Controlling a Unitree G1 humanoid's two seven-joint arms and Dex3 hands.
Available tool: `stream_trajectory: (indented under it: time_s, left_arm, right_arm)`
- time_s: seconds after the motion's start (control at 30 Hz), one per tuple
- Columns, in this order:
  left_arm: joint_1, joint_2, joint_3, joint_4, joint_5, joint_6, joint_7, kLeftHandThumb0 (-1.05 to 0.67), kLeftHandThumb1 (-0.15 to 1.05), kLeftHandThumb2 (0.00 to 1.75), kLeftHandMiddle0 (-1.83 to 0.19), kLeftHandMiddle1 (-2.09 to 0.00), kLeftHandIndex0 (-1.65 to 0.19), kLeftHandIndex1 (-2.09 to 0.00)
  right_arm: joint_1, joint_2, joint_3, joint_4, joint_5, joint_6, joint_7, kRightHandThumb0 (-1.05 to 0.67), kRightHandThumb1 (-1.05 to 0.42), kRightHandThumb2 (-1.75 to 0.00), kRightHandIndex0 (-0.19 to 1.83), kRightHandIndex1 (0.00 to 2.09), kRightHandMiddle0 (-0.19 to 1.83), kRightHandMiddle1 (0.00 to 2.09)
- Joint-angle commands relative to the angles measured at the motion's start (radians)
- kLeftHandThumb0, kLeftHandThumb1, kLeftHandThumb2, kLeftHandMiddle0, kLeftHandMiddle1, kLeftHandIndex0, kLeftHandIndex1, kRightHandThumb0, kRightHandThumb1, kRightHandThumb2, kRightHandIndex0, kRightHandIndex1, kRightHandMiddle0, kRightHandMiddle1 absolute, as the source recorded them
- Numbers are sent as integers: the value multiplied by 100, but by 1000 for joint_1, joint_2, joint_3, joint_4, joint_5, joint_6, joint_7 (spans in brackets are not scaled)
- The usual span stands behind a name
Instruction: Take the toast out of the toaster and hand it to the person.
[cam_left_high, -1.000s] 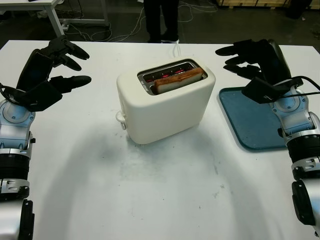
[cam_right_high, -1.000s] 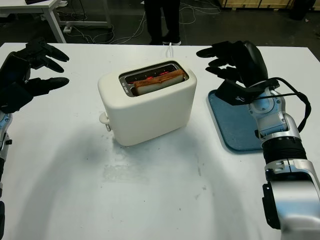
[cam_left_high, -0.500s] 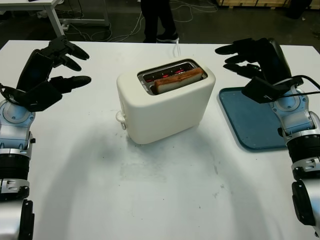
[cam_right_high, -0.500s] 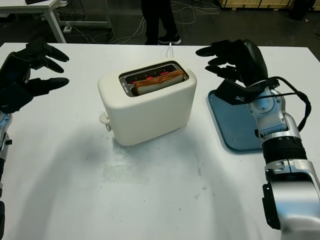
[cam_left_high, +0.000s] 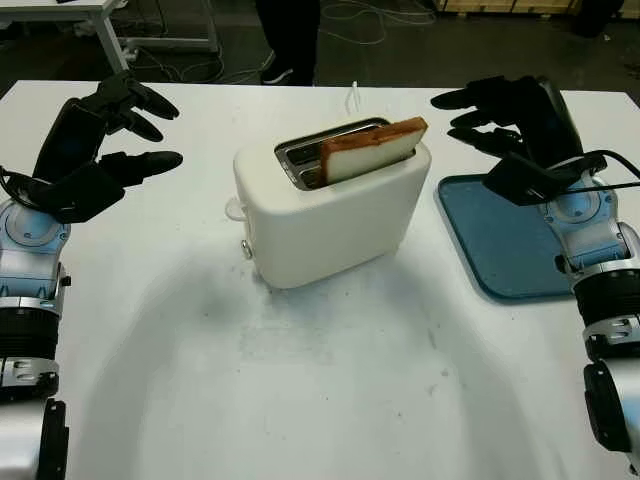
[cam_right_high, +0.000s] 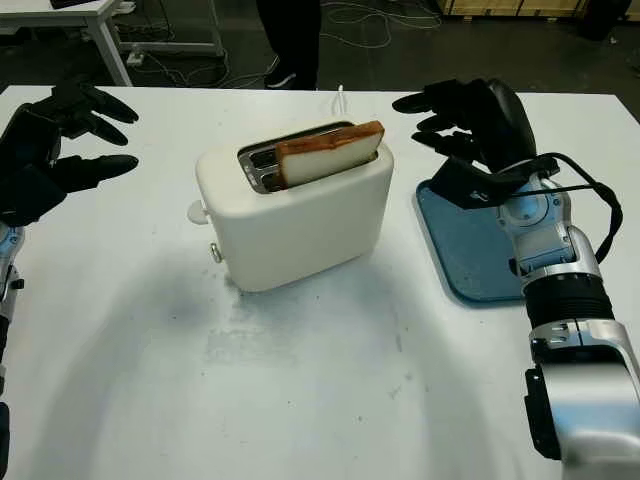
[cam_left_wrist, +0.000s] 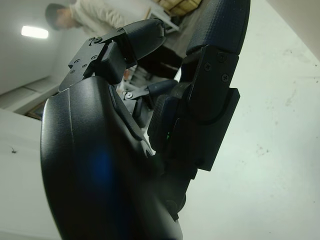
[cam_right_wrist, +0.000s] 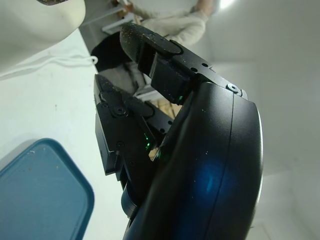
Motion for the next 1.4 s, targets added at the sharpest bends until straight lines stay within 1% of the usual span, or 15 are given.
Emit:
stream_trajectory:
  time_s: [0.0,0.1,0.2,0.27,0.33,0.37,0.5,0.6,0.7,0.93,1.03,1.13,1.23,1.27,1.37]
  left_arm:
    - [12,4,1,-7,5,2,8,-95,92,4,-35,-132,-30,-123]
    - [10,2,2,-2,-3,1,2,-95,92,3,-35,-133,-30,-123]
    - [11,2,1,-5,-2,2,3,-94,92,3,-35,-133,-30,-123]
    - [12,2,2,-8,-5,7,0,-94,92,2,-35,-133,-30,-122]
    - [12,1,3,-7,-7,7,-1,-94,92,2,-36,-132,-30,-122]
    - [12,1,3,-7,-7,7,0,-94,92,2,-36,-132,-31,-122]
    - [14,2,3,-5,-3,1,2,-95,92,3,-35,-132,-30,-121]
    - [14,2,4,2,-5,-7,3,-94,92,2,-36,-131,-31,-121]
    - [15,4,4,2,-2,-8,3,-94,92,3,-36,-131,-31,-121]
    - [14,5,3,5,-1,-10,2,-96,92,5,-36,-131,-31,-121]
    - [14,3,3,0,-3,-3,2,-95,92,4,-36,-131,-31,-121]
    - [13,1,4,-1,-9,1,-3,-95,92,3,-36,-131,-31,-121]
    - [12,2,3,2,-6,-2,0,-95,92,3,-36,-131,-32,-120]
    - [12,3,3,2,-4,-1,1,-95,92,3,-36,-131,-32,-120]
    - [13,0,5,-4,-13,12,-4,-95,92,3,-36,-131,-31,-120]
  right_arm:
    - [5,7,-13,-9,21,3,4,9,-80,0,123,1,106,0]
    - [0,0,-11,-17,11,5,-1,10,-79,0,123,1,107,0]
    - [-25,-9,-16,-30,18,1,12,0,-76,0,123,0,108,1]
    - [-54,-16,-25,-34,44,-9,48,0,-74,0,123,1,108,1]
    - [-89,-25,-32,-49,64,-8,91,-6,-71,0,123,0,108,1]
    - [-108,-29,-37,-71,78,12,119,-7,-70,0,123,1,108,1]
    - [-185,-41,-59,-151,170,70,263,7,-62,0,120,1,107,0]
    - [-232,-48,-63,-233,195,149,322,4,-57,0,119,0,107,0]
    - [-260,-42,-74,-298,232,215,368,6,-56,0,119,0,109,1]
    - [-292,-27,-69,-441,265,339,435,-10,-54,-1,121,2,111,3]
    - [-282,-25,-47,-490,267,352,483,-21,-51,-1,121,2,111,3]
    - [-267,-25,-17,-508,256,323,521,-30,-49,0,122,3,112,3]
    - [-256,-35,15,-508,238,267,555,-56,-50,0,118,1,109,2]
    - [-254,-38,23,-510,225,257,558,-70,-50,-1,118,1,109,1]
    - [-254,-47,39,-525,223,278,605,-78,-49,0,113,0,104,0]
